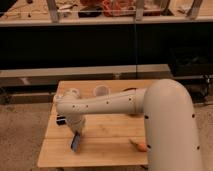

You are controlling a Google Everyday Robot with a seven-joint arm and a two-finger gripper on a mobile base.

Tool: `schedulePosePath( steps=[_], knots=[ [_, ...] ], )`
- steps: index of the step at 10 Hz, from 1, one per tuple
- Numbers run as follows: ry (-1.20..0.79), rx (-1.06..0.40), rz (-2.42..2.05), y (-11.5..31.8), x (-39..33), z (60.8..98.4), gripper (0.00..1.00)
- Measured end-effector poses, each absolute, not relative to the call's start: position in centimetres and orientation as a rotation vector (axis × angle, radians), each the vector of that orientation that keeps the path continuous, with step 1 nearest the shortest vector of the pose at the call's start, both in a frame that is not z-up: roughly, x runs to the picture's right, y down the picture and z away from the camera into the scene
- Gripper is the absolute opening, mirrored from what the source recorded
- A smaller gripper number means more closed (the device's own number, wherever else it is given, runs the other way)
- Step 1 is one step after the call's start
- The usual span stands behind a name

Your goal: Wipe the white sponge on the table

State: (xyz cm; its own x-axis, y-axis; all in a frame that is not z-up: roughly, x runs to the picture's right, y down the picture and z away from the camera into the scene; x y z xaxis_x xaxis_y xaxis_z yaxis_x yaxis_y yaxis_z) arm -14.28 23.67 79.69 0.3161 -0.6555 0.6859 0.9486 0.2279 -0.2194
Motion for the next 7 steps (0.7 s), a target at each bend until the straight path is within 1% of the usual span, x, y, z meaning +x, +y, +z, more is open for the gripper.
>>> schedulePosePath(
  steps=[2,5,7],
  knots=[
    [-0.519,-0.685,-1.110,22.7,-12.5,80.4,0.00],
    [-0.507,-0.705,-1.017,22.3,-7.7,81.1,0.00],
    [-0.488,-0.706,-0.995,23.1,-6.2,80.1,0.00]
  ],
)
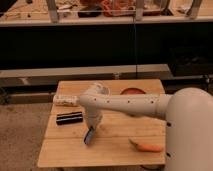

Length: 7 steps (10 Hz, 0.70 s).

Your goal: Wipe the white sponge on the table

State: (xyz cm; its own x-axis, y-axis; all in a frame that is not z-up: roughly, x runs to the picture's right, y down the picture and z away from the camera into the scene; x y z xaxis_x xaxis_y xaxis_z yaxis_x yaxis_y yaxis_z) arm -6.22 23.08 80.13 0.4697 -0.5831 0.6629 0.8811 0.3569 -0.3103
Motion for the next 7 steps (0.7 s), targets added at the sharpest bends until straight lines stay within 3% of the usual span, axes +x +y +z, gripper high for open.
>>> schedulePosePath(
  steps=[7],
  knots=[
    [-0.467,-0.694,-1.068,30.6,-4.9,72.4,0.00]
  ],
)
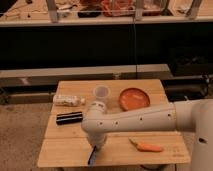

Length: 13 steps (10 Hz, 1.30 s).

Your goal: Wipe the white sponge on the table

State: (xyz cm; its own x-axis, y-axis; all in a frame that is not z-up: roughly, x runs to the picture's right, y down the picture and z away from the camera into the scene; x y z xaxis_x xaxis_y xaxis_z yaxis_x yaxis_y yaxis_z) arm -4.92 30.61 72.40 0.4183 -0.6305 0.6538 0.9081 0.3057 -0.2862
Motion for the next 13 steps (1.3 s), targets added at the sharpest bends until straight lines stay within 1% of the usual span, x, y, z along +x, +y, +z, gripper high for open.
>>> schedulePosePath(
  steps=[3,5,7,10,13],
  knots=[
    [-0.505,-0.659,-1.173,30.8,-9.6,71.8,0.00],
    [-0.542,-0.644,-1.261,30.6,-13.7,72.2,0.00],
    [-0.566,-0.636,-1.311,30.0,-15.9,73.1,0.00],
    [-0.572,-0.622,-1.334,27.4,-17.2,74.9,0.00],
    [-0.592,-0.649,-1.297,23.9,-17.0,78.3,0.00]
  ],
)
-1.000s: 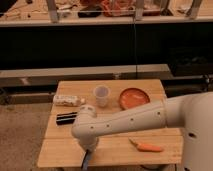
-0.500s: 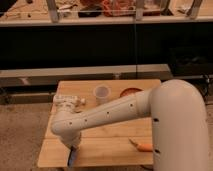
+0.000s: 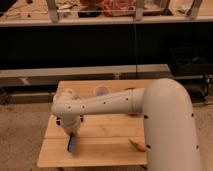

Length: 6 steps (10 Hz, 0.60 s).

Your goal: Wipe the white sponge on the table

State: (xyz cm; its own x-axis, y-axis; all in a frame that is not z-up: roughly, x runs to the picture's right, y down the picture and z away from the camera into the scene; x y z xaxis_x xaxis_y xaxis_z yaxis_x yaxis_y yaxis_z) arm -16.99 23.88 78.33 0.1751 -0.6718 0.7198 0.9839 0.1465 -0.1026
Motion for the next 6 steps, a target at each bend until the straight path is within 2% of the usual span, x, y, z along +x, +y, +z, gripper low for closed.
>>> schedulePosePath(
  steps=[3,6],
  knots=[
    [-0.602,-0.692,-1.214,22.7,-15.1,81.1,0.00],
    [-0.582,-0.713,-1.134,22.6,-10.6,81.2,0.00]
  ],
)
